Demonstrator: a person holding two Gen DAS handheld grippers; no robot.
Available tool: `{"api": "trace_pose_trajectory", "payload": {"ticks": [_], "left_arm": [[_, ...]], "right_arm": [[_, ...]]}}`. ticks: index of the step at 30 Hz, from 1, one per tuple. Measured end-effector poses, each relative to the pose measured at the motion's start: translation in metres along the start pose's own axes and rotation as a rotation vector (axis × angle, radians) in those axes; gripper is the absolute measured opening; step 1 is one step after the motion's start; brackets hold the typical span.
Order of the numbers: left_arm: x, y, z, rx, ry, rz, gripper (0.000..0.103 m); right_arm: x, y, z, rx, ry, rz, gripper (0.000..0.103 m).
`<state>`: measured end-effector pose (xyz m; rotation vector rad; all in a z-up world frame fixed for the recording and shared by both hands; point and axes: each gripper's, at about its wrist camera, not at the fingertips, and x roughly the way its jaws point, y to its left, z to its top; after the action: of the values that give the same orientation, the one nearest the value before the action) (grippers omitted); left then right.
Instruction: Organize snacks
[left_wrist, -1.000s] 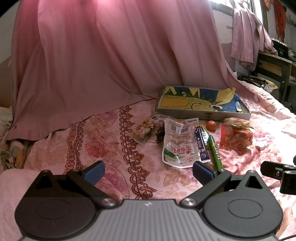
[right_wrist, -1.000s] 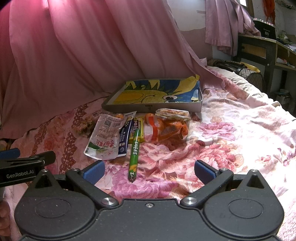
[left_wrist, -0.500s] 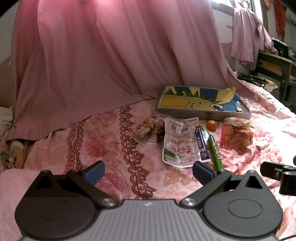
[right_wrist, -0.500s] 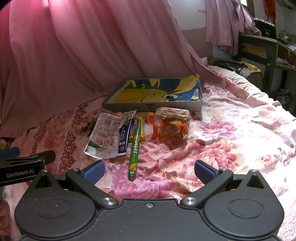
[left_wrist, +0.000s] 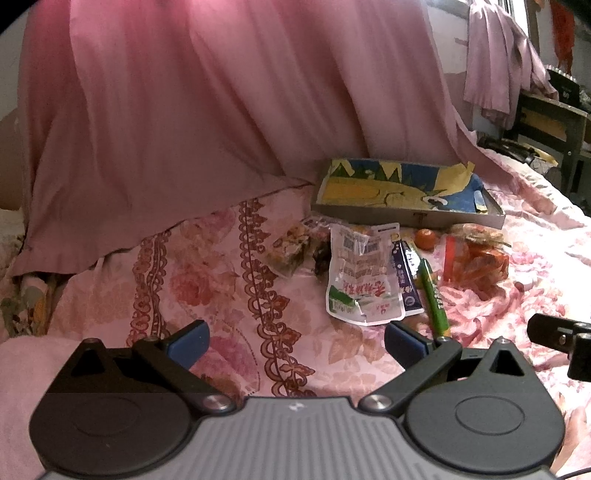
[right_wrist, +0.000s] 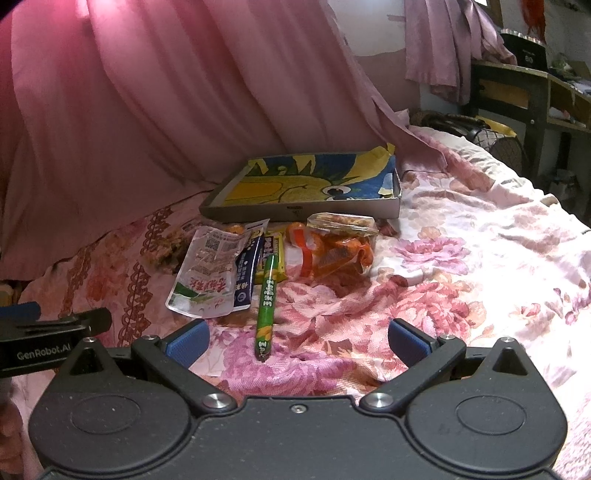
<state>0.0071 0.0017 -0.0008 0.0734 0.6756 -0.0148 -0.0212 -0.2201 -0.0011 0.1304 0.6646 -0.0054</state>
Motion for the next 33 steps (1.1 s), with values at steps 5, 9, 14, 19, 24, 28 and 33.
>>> {"api": "trace_pose_trajectory", "payload": {"ticks": [5, 9, 14, 19, 24, 28, 33], "left_arm": [[0.007, 0.001, 0.006, 0.003, 0.035, -0.003, 0.103], [0.015, 0.000, 0.015, 0.004, 0.077, -0.015, 0.103], [0.030, 0.001, 0.027, 0.002, 0.110, -0.010, 0.103], [0.047, -0.004, 0.043, 0.041, 0.134, -0.029, 0.103], [0.074, -0.015, 0.062, 0.107, 0.158, -0.063, 0.103], [0.098, -0.022, 0.073, 0.144, 0.168, -0.094, 0.103], [0.126, -0.019, 0.080, 0.135, 0.181, -0.156, 0.103]], "right_arm": [[0.003, 0.001, 0.008, -0.006, 0.014, -0.029, 0.103], [0.006, 0.004, 0.008, -0.003, 0.009, -0.046, 0.102], [0.016, 0.004, 0.013, 0.000, 0.032, -0.052, 0.102], [0.033, 0.003, 0.018, 0.018, 0.057, -0.047, 0.102], [0.047, 0.004, 0.023, -0.020, 0.083, -0.037, 0.102], [0.060, -0.001, 0.031, -0.036, 0.104, 0.002, 0.102], [0.085, -0.003, 0.047, -0.120, 0.155, 0.036, 0.102]]}}
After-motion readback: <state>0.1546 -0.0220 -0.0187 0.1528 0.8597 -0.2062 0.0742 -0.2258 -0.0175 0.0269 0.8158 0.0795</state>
